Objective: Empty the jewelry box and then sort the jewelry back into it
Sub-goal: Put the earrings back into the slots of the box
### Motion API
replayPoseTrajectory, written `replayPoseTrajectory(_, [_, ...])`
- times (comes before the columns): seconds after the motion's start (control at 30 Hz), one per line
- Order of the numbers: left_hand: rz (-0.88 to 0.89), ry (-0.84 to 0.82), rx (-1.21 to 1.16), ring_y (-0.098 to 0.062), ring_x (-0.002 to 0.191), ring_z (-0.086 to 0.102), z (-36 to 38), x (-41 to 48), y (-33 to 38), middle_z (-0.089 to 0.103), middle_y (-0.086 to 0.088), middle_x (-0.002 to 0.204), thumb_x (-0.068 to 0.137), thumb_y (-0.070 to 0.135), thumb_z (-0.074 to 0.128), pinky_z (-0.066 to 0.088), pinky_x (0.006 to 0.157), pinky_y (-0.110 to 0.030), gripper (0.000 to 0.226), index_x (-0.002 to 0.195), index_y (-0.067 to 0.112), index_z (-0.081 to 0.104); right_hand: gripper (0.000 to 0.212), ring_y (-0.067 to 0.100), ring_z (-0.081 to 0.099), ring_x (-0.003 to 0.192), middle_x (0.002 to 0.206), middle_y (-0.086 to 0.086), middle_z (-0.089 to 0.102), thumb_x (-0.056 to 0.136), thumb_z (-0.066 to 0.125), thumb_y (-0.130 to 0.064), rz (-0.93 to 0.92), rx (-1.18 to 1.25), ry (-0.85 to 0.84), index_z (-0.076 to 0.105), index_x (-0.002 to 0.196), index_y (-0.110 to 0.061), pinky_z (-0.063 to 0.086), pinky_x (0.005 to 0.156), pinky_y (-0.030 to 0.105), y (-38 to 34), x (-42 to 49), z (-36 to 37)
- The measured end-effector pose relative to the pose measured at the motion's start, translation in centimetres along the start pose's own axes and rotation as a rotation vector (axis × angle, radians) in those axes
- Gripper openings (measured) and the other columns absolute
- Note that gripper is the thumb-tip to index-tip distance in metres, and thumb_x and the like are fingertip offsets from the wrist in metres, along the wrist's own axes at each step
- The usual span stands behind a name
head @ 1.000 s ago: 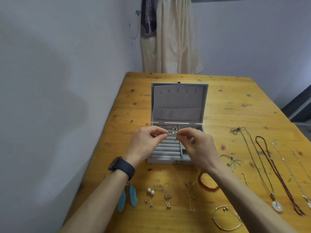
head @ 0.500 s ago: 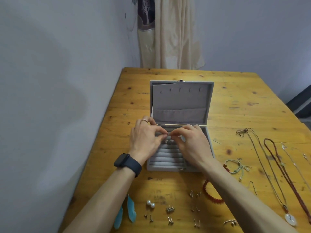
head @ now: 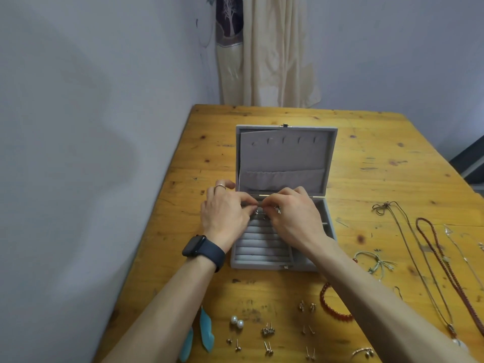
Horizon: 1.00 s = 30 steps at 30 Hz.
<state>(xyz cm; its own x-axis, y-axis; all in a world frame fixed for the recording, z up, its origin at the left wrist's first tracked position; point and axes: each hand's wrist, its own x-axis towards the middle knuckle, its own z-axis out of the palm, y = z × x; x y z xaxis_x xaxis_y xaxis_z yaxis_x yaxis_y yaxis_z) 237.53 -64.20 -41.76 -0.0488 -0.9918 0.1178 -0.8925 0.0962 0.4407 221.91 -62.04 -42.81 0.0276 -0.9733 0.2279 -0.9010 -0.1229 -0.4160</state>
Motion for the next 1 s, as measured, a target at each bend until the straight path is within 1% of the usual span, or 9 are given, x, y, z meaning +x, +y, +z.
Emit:
replayPoseTrajectory(0.1, [-0.042, -0.072, -0.093, -0.02, 0.127, 0.043, 0.5, 0.6, -0.6, 0.056, 0.003, 0.131, 0.086, 0.046, 0.071, 0.044, 0.097, -0.04, 0.015, 0.1, 0.044, 0.076, 0.021, 0.021, 0.05, 0.101, 0.108, -0.005, 0.068, 0.097, 0.058, -0.034, 0.006, -0.023, -0.006, 0.074, 0.11, -0.033, 0.05, 0.077, 0.038, -0.2, 0.3, -0.1])
replayPoseTrajectory(0.23, [-0.073, -0.108, -0.182, -0.019, 0.13, 0.045, 1.7, 1.2, -1.0, 0.065, 0.005, 0.124, 0.085, 0.048, 0.07, 0.046, 0.095, -0.038, 0.014, 0.098, 0.047, 0.075, 0.021, 0.02, 0.05, 0.102, 0.11, -0.005, 0.068, 0.098, 0.057, -0.033, 0.018, -0.04, -0.013, 0.074, 0.11, -0.032, 0.049, 0.077, 0.035, -0.1, 0.4, -0.1])
replayPoseTrajectory(0.4, [-0.073, -0.108, -0.164, -0.018, 0.131, 0.046, 2.0, 1.7, -0.9, 0.068, 0.004, 0.122, 0.086, 0.045, 0.069, 0.046, 0.097, -0.036, 0.016, 0.101, 0.042, 0.076, 0.022, 0.021, 0.05, 0.103, 0.111, -0.005, 0.068, 0.098, 0.056, -0.033, 0.029, -0.037, -0.045, 0.074, 0.111, -0.032, 0.05, 0.077, 0.036, 0.0, 0.8, 0.0])
replayPoseTrajectory(0.47, [-0.066, -0.122, -0.162, -0.018, 0.129, 0.048, 1.8, 1.7, -0.7, 0.068, 0.004, 0.12, 0.086, 0.044, 0.069, 0.044, 0.093, -0.032, 0.017, 0.101, 0.041, 0.076, 0.023, 0.022, 0.049, 0.104, 0.111, -0.004, 0.068, 0.097, 0.056, -0.034, 0.033, -0.04, -0.068, 0.074, 0.111, -0.031, 0.049, 0.077, 0.036, -0.1, 1.0, 0.1])
replayPoseTrajectory(0.53, [-0.066, -0.124, -0.166, -0.018, 0.125, 0.051, 1.6, 1.6, -0.6, 0.066, 0.002, 0.12, 0.086, 0.043, 0.071, 0.042, 0.086, -0.029, 0.017, 0.102, 0.04, 0.075, 0.023, 0.023, 0.049, 0.104, 0.11, -0.003, 0.068, 0.097, 0.056, -0.034, 0.035, -0.042, -0.093, 0.073, 0.112, -0.031, 0.048, 0.079, 0.036, -0.2, 1.2, 0.0])
replayPoseTrajectory(0.6, [-0.07, -0.102, -0.171, -0.02, 0.119, 0.055, 1.4, 1.4, -0.3, 0.063, -0.001, 0.12, 0.086, 0.041, 0.072, 0.04, 0.081, -0.027, 0.018, 0.103, 0.038, 0.074, 0.024, 0.024, 0.048, 0.106, 0.11, -0.003, 0.067, 0.097, 0.054, -0.034, 0.032, -0.051, -0.116, 0.073, 0.112, -0.031, 0.047, 0.08, 0.038, -0.4, 1.5, 0.0])
replayPoseTrajectory(0.67, [-0.075, -0.077, -0.157, -0.021, 0.119, 0.055, 1.4, 1.2, -0.1, 0.062, -0.002, 0.123, 0.086, 0.042, 0.072, 0.039, 0.078, -0.027, 0.018, 0.103, 0.035, 0.074, 0.023, 0.025, 0.048, 0.107, 0.11, -0.002, 0.067, 0.097, 0.054, -0.034, 0.037, -0.064, -0.131, 0.073, 0.11, -0.032, 0.048, 0.081, 0.039, -0.5, 1.8, 0.0])
replayPoseTrajectory(0.8, [-0.077, -0.048, -0.136, -0.021, 0.127, 0.051, 1.6, 0.7, -0.1, 0.058, -0.003, 0.133, 0.088, 0.044, 0.069, 0.045, 0.083, -0.032, 0.018, 0.103, 0.035, 0.074, 0.022, 0.027, 0.05, 0.108, 0.109, -0.002, 0.068, 0.095, 0.056, -0.033, 0.073, -0.07, -0.135, 0.074, 0.107, -0.033, 0.049, 0.085, 0.041, -0.6, 2.3, 0.0])
replayPoseTrajectory(1.0, [-0.078, -0.042, -0.157, -0.023, 0.127, 0.05, 1.9, 0.4, 0.0, 0.055, -0.003, 0.134, 0.089, 0.044, 0.068, 0.049, 0.089, -0.037, 0.017, 0.102, 0.034, 0.072, 0.02, 0.028, 0.053, 0.101, 0.104, -0.001, 0.07, 0.088, 0.063, -0.034, 0.107, -0.058, -0.107, 0.075, 0.103, -0.031, 0.05, 0.082, 0.037, -0.3, 2.9, 0.2])
